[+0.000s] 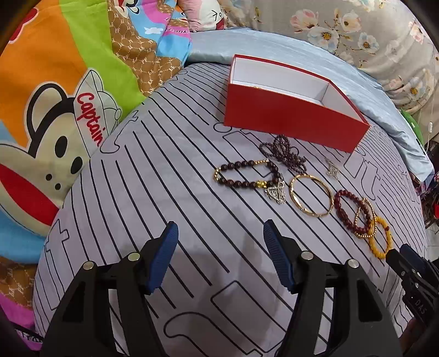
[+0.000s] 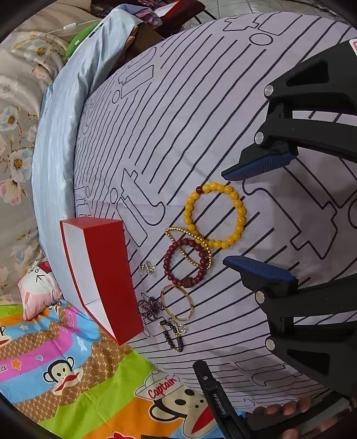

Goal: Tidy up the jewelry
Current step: 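Withdraw both open tools from the box back over the jewelry, then grasp the dark brown bead bracelet with the left tool while the right grasps the dark red bead bracelet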

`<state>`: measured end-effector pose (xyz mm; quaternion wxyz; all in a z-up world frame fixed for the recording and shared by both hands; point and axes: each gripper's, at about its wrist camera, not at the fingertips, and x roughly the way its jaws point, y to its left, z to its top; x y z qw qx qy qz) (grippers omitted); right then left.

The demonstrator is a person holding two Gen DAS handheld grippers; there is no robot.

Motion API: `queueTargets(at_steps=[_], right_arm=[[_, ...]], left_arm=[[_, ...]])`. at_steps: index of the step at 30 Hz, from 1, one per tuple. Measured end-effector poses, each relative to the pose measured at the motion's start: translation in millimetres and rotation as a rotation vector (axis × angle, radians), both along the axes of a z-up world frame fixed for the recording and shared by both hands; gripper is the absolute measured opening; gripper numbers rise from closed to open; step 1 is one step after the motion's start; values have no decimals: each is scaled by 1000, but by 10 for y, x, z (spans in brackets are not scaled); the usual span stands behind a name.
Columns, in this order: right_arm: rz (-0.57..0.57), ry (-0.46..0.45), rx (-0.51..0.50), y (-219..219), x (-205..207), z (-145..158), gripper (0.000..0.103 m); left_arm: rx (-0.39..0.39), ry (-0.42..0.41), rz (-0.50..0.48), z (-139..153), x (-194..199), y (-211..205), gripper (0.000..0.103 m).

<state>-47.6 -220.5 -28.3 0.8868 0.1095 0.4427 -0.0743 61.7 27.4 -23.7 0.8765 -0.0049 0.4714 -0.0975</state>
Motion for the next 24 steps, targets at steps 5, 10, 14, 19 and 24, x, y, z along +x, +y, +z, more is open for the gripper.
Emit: queueTargets(at_steps=[5, 10, 14, 19, 24], right_arm=[[21, -8, 34, 38, 30, 6, 51], [43, -4, 38, 121, 100, -12, 46], [68, -4, 43, 184, 181, -7, 41], [102, -15, 41, 275, 355, 20, 35], [131, -21, 31, 332, 560, 8, 31]], left_arm=[[-7, 16, 1, -45, -36, -12, 61], [-16, 15, 7, -46, -32, 17, 61], [-24, 16, 19, -37, 5, 52, 61], [-27, 18, 20, -36, 68, 55, 61], [-28, 22, 23, -48, 143, 56, 61]])
